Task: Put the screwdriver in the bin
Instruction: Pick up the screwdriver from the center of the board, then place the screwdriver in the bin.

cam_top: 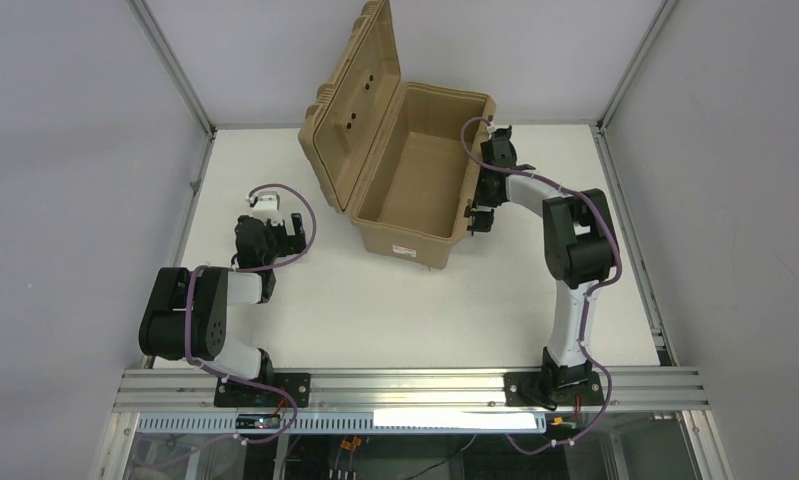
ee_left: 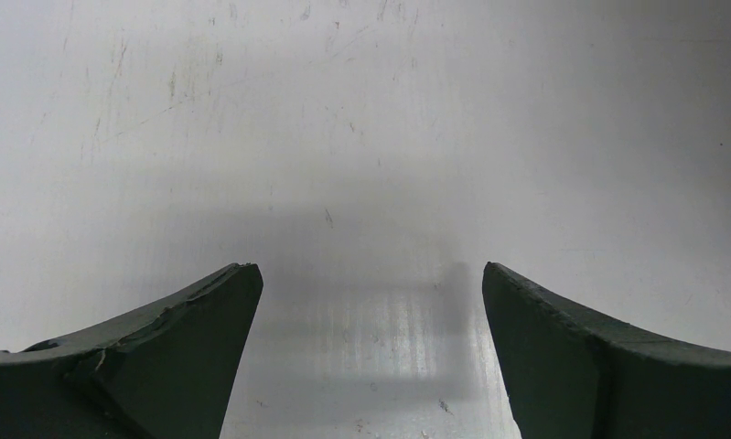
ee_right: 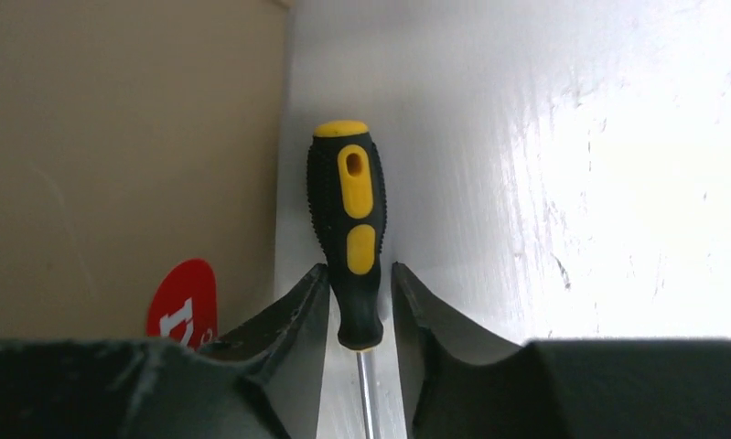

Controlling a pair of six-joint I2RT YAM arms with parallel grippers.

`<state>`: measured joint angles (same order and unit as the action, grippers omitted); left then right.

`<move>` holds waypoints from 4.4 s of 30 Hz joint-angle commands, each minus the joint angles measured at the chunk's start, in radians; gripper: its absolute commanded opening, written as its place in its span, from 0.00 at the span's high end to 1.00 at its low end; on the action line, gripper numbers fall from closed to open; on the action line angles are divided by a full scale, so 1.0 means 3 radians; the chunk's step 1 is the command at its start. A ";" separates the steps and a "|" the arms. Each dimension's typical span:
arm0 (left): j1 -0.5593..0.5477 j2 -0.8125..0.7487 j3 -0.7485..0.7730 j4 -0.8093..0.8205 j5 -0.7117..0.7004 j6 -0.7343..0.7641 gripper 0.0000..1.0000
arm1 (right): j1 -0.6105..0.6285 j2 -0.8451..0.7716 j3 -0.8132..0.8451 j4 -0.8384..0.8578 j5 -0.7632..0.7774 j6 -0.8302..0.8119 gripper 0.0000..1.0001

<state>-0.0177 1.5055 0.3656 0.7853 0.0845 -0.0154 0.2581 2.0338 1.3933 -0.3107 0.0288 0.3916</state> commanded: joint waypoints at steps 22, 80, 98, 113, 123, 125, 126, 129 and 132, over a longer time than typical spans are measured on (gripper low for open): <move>0.0035 0.0000 0.0024 0.0123 0.0035 -0.0030 0.01 | -0.0078 -0.0698 -0.0683 0.0353 0.0921 0.0009 1.00; 0.0034 -0.0002 0.0024 0.0118 0.0036 -0.0030 0.01 | 0.0793 -0.1628 0.1569 -0.1477 0.1331 -0.0305 1.00; 0.0036 -0.0003 0.0024 0.0118 0.0035 -0.0030 0.01 | 0.1487 -0.0662 0.2240 -0.1221 0.1751 -0.0206 1.00; 0.0034 -0.0002 0.0024 0.0118 0.0035 -0.0030 0.01 | 0.1455 -0.0111 0.1699 -0.0697 0.1865 -0.0248 1.00; 0.0034 -0.0002 0.0024 0.0118 0.0036 -0.0032 0.01 | 0.1367 0.0321 0.1388 -0.0441 0.1700 -0.0104 1.00; 0.0034 -0.0003 0.0024 0.0118 0.0035 -0.0030 0.01 | 0.1359 0.0390 0.1336 -0.0402 0.1676 -0.0072 1.00; 0.0034 -0.0002 0.0024 0.0118 0.0033 -0.0030 0.01 | 0.1358 0.0418 0.1306 -0.0384 0.1659 -0.0056 1.00; 0.0034 -0.0002 0.0024 0.0118 0.0035 -0.0030 0.01 | 0.1344 0.0508 0.1241 -0.0360 0.1605 0.0011 1.00; 0.0034 -0.0003 0.0024 0.0118 0.0038 -0.0030 0.01 | 0.1330 0.0586 0.1202 -0.0361 0.1545 0.0064 1.00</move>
<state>-0.0177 1.5055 0.3656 0.7849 0.0845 -0.0154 0.6617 2.1975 1.7599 -0.4767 0.5159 0.3683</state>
